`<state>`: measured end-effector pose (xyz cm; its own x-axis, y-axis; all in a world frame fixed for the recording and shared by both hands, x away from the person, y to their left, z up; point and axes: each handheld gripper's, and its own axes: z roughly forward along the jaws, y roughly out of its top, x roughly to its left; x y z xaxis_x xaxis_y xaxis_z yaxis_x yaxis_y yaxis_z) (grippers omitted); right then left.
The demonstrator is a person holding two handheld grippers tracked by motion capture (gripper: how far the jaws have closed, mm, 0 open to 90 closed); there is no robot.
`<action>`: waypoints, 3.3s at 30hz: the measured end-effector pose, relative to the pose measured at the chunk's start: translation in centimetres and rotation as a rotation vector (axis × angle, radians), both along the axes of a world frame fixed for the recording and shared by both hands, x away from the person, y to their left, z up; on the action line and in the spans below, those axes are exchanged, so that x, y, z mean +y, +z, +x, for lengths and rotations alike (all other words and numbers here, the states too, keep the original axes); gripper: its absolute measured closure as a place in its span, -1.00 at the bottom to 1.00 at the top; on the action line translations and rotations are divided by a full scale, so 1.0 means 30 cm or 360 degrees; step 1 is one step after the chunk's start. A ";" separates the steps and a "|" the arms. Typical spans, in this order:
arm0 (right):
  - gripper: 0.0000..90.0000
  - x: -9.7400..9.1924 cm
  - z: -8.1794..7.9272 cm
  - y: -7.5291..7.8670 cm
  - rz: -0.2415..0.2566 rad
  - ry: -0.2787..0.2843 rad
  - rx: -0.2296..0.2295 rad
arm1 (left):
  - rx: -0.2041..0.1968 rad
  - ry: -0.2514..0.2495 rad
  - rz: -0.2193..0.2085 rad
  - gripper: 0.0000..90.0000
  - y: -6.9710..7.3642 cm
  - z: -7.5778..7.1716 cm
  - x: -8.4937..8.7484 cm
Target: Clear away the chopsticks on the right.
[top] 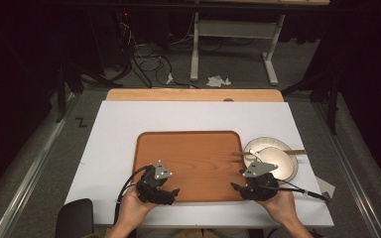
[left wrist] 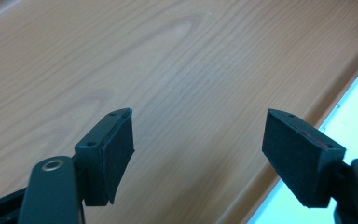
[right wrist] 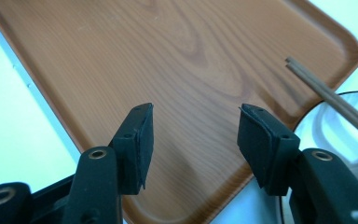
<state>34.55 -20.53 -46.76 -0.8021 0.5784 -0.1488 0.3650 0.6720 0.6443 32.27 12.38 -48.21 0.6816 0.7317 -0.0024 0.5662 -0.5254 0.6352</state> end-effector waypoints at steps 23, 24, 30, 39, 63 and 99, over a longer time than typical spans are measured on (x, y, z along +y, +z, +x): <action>0.05 -0.092 -0.004 0.084 0.0081 -0.0151 -0.0201 | 0.0006 0.0003 0.0006 -0.45 -0.003 0.003 -0.002; 0.05 -0.101 -0.002 0.084 0.0103 -0.0158 -0.0194 | 0.0005 0.0003 0.0007 -0.45 -0.003 0.003 -0.003; 0.05 -0.140 0.006 0.103 0.0131 -0.0227 -0.0220 | 0.0014 0.0004 0.0007 -0.45 -0.005 0.008 -0.004; 0.21 -0.228 0.031 0.133 0.0202 -0.0394 -0.0235 | 0.0012 -0.0001 0.0006 -0.45 -0.005 0.004 -0.004; 0.22 -0.513 0.145 0.138 0.0309 -0.0843 -0.0191 | 0.0040 0.0012 0.0011 -0.44 -0.015 0.016 -0.001; 0.31 -0.535 0.398 0.061 -0.0028 -0.0689 0.0253 | 0.0059 0.0001 0.0017 -0.44 -0.022 0.020 -0.005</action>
